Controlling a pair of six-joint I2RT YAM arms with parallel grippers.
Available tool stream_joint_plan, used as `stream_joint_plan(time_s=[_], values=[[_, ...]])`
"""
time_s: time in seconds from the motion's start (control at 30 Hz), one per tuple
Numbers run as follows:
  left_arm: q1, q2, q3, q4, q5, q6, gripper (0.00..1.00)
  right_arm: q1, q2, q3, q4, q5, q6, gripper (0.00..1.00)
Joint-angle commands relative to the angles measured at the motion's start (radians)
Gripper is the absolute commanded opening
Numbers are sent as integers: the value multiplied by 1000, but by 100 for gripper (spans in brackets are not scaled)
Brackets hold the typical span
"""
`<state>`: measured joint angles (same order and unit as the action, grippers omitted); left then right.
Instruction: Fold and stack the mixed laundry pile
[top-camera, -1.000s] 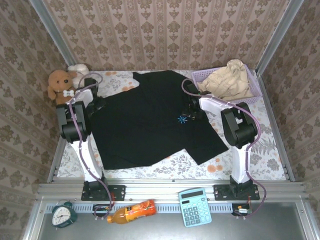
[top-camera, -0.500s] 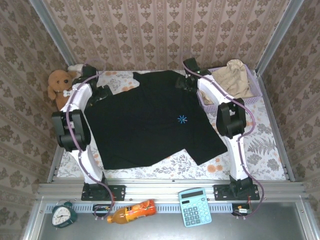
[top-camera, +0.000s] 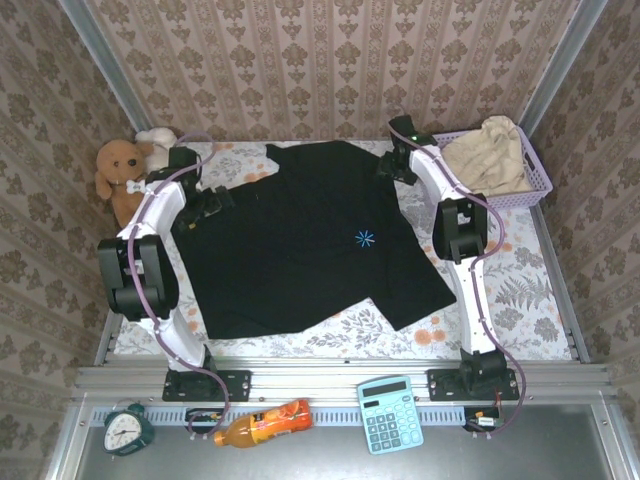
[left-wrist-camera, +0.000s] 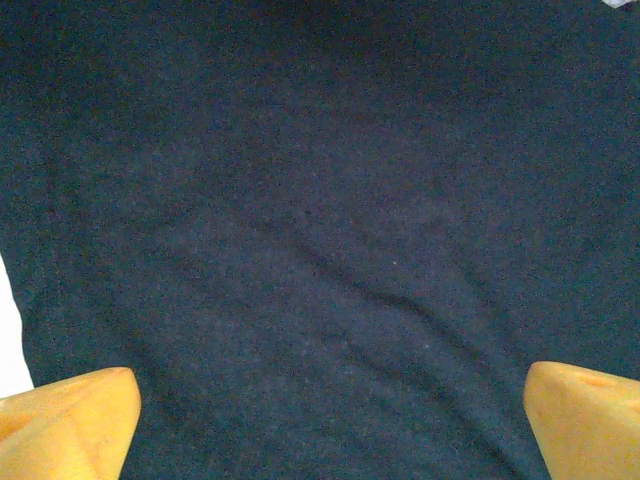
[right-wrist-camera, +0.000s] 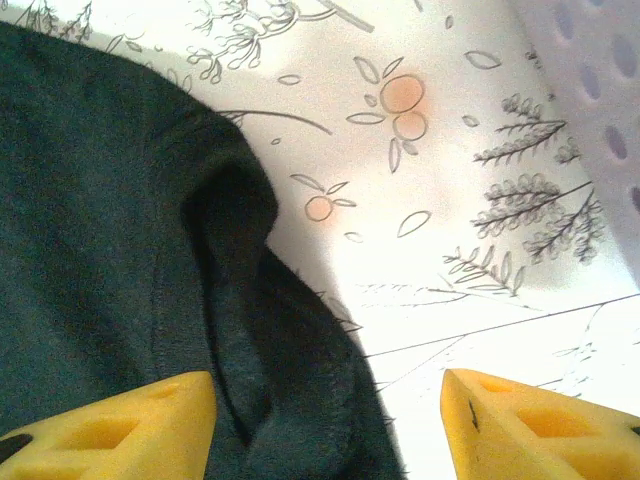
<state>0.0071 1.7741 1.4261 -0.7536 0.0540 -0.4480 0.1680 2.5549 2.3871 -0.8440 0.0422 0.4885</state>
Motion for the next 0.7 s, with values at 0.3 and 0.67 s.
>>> stream_joint_plan(time_s=[0.3,0.67], values=[[21,210,51,80,37,-68,98,182,-151,-246,91,-144,24,48],[36,427,234,63,22,-52,93,57,7,-121,56,-3,163,35]])
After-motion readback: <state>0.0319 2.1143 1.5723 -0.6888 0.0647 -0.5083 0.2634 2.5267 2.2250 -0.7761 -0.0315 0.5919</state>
